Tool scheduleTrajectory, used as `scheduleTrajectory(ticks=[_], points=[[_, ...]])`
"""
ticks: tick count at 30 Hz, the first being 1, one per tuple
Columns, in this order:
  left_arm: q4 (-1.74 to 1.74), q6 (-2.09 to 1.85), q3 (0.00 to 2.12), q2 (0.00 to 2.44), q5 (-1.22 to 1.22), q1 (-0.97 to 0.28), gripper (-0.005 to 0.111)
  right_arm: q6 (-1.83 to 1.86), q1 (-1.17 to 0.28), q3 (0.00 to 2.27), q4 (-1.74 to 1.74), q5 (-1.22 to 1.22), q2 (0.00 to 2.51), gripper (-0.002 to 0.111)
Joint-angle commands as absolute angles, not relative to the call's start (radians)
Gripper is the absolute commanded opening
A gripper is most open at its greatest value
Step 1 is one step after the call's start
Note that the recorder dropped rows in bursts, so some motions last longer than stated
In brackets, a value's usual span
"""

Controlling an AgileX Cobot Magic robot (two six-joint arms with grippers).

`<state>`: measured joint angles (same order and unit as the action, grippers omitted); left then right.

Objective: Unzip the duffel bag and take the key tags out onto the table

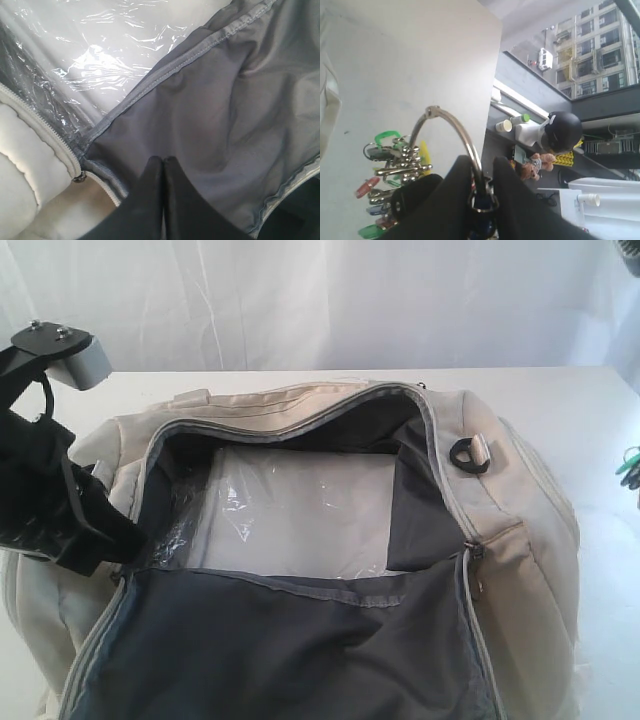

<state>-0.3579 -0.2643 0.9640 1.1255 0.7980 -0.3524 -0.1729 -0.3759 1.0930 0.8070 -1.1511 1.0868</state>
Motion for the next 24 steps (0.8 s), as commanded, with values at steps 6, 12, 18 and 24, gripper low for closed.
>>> scheduleTrajectory(ticks=[6,12,18,24], points=[[-0.367,-0.267,0.956,1.128,0.816,-0.351,0.0,-0.184,-0.24,0.931,0.739,-0.944,1.189,0.0],[-0.367,-0.267,0.956,1.128,0.814,-0.351,0.0,-0.181,-0.236,0.878,0.654,-0.817,1.287,0.0],[-0.367,-0.267,0.956,1.128,0.814,-0.351,0.0,-0.122,-0.247,0.859,0.539,-0.7,1.384,0.0],[-0.371,-0.267,0.956,1.128,0.81,-0.351,0.0,-0.03,-0.299,0.859,0.419,-0.604,1.438,0.0]])
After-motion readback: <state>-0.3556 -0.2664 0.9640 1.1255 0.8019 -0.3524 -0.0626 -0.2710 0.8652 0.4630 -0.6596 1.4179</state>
